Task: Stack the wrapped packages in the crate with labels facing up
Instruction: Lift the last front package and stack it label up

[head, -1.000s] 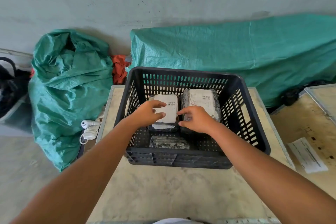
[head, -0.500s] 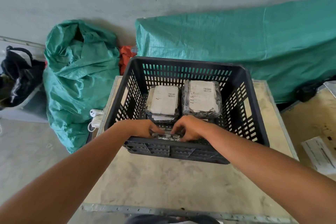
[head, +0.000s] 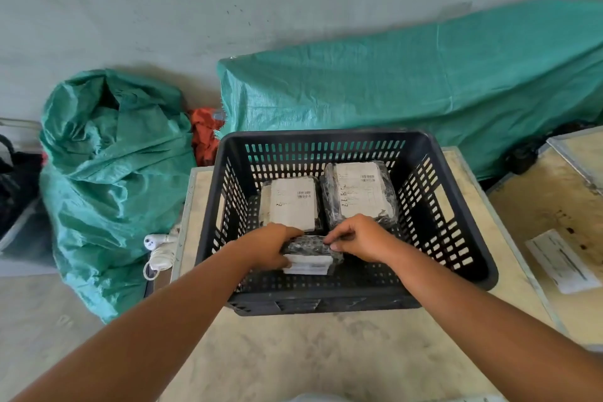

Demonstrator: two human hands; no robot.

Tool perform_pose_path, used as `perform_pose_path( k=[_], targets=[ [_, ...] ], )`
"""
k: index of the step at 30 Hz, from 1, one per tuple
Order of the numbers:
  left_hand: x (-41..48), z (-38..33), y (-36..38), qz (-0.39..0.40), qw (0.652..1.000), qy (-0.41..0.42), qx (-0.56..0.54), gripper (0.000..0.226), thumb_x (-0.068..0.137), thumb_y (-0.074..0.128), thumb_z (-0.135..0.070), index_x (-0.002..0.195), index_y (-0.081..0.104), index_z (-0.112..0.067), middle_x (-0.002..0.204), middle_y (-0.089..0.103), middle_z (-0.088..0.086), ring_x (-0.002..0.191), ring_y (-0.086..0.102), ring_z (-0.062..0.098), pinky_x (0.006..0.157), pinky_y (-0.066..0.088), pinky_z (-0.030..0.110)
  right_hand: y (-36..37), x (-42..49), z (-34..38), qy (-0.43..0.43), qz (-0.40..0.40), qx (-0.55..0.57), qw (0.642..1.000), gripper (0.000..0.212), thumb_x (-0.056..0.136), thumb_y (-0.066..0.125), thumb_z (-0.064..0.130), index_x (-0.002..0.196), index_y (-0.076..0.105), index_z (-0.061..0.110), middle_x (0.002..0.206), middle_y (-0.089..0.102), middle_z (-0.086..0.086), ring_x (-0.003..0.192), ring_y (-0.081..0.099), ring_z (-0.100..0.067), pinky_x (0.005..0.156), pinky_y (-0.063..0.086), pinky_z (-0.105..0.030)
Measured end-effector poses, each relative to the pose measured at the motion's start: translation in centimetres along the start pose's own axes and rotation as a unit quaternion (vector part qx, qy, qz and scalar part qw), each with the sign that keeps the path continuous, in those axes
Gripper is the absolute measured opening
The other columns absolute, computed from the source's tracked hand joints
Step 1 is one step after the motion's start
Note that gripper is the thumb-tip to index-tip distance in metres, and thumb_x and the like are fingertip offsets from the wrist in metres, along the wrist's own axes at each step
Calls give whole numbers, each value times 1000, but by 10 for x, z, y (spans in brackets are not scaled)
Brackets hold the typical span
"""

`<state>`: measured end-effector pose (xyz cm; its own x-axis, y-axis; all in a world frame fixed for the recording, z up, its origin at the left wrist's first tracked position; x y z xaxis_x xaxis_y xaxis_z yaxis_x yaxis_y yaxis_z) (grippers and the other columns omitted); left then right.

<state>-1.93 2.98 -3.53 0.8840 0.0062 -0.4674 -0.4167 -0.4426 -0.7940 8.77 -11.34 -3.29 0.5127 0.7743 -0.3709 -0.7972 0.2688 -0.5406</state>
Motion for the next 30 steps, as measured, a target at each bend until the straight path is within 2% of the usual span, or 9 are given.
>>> perform_pose_path(
  k=[4, 7, 9, 14, 17, 20, 24, 27, 30],
  targets=[
    [-12, -8, -20, -20, 996, 44, -80, 72, 85, 73, -22, 149, 45, -37, 143, 58, -3, 127, 56, 16, 108, 45, 36, -3, -8, 8, -8, 20, 57, 998, 31, 89, 80, 15, 93, 78, 46, 115, 73, 14, 88, 67, 8, 81, 52, -20],
    [-26, -15, -50, -52, 989, 61, -122, 65, 88, 75, -30, 145, 48, -45, 142, 58, -10, 126, 55, 9, 110, 45, 37, -18, -15, 24, -50, 7, 67, 996, 30, 85, 84, 20, 98, 80, 47, 136, 59, 15, 127, 54, -2, 106, 38, -27],
    [-40, -19, -77, -73, 982, 70, -163, 62, 88, 75, -34, 142, 50, -49, 139, 59, -16, 123, 57, 3, 109, 46, 37, -33, -24, 39, -87, -20, 80, 993, 32, 82, 86, 26, 102, 79, 50, 148, 53, 15, 140, 44, -4, 114, 33, -32],
    [-75, -38, -146, -106, 953, 107, -261, 59, 85, 79, -35, 139, 57, -45, 139, 61, -18, 127, 58, 5, 111, 44, 43, -51, -44, 81, -157, -23, 197, 967, 40, 76, 85, 37, 114, 77, 46, 126, 65, 26, 126, 57, 2, 101, 55, -31],
    [-92, -45, -171, -108, 941, 107, -303, 57, 84, 79, -41, 137, 58, -46, 133, 66, -16, 118, 66, 12, 91, 58, 39, -68, -48, 105, -196, -49, 150, 968, 44, 82, 85, 18, 110, 77, 50, 128, 63, 26, 124, 60, -2, 101, 55, -33],
    [-106, -51, -187, -146, 927, 105, -330, 53, 84, 77, -40, 133, 60, -50, 123, 71, -15, 104, 72, 15, 71, 61, 31, -89, -54, 128, -215, -65, 115, 968, 40, 81, 83, 34, 113, 73, 55, 127, 63, 30, 120, 62, 0, 103, 54, -33],
    [-121, -53, -201, -271, 888, 125, -349, 64, 86, 74, -36, 144, 51, -48, 141, 60, -17, 118, 66, 11, 101, 54, 41, -111, -56, 139, -227, -74, 144, 960, 50, 74, 80, 51, 123, 71, 51, 130, 68, 22, 122, 63, -4, 109, 50, -41],
    [-124, -53, -186, -293, 904, 117, -287, 87, 82, 78, -49, 153, 28, -53, 158, 39, -17, 144, 39, 9, 116, 39, 45, -123, -50, 135, -218, -79, 220, 948, 59, 70, 85, 46, 127, 71, 45, 140, 64, 16, 135, 55, -10, 116, 43, -47],
    [-110, -52, -163, -269, 927, 88, -246, 94, 76, 74, -60, 151, 18, -62, 163, 30, -14, 152, 22, 8, 122, 27, 48, -128, -40, 126, -191, -82, 283, 936, 63, 70, 87, 37, 130, 69, 43, 142, 62, 19, 138, 51, -6, 120, 36, -45]
  ],
)
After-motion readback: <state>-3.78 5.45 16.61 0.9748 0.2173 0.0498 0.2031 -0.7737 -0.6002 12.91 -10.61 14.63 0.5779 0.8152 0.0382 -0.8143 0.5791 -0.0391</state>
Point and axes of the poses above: each hand's wrist, its own x-axis towards the middle knuckle, its own y-axis out of the palm, z = x × y, the point moved 9 cm from there along x, towards the middle knuckle
